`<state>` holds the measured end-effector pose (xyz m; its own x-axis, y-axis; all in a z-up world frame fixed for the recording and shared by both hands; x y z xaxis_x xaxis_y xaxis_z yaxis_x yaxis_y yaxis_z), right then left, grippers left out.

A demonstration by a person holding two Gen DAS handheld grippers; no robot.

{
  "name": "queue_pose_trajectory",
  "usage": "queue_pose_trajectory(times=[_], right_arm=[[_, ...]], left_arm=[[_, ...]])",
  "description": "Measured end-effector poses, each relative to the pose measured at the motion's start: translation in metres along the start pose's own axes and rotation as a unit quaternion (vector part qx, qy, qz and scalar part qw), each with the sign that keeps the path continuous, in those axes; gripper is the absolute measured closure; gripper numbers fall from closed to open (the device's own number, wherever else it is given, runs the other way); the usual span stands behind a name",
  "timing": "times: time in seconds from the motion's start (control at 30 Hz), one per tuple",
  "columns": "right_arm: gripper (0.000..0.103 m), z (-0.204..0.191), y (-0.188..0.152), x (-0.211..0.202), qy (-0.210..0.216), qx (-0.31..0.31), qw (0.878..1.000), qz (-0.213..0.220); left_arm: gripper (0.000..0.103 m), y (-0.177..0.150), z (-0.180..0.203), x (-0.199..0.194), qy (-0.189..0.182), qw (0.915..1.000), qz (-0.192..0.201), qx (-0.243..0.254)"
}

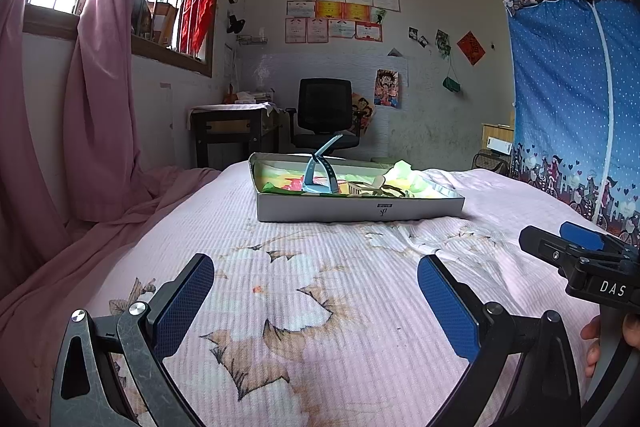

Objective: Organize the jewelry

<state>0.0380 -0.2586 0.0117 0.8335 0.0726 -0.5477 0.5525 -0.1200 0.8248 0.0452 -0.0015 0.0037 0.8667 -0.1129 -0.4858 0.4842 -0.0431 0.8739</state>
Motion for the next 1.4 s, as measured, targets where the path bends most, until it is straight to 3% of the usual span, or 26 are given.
queue_pose_trajectory(times=[1.4], right_arm=[[0.001, -0.0026, -0.0022, 0.0008, -0.001, 0.001, 1.000, -0.001]], left_arm=[[0.001, 0.0044, -0.0033, 0.0013, -0.002, 1.0000, -0.005, 0.002]])
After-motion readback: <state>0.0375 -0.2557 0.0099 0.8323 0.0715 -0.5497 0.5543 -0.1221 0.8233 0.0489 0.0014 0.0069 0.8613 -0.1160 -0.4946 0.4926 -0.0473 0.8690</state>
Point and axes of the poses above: each gripper's, at about its wrist camera, not at the fingertips, and x roughly the way its jaws point, z to its right, y to its top, the point moved 1 cm from there along x, roughly the way its jaws point, and after that the axes turned 12 degrees about -z, right-handed, at the moved point
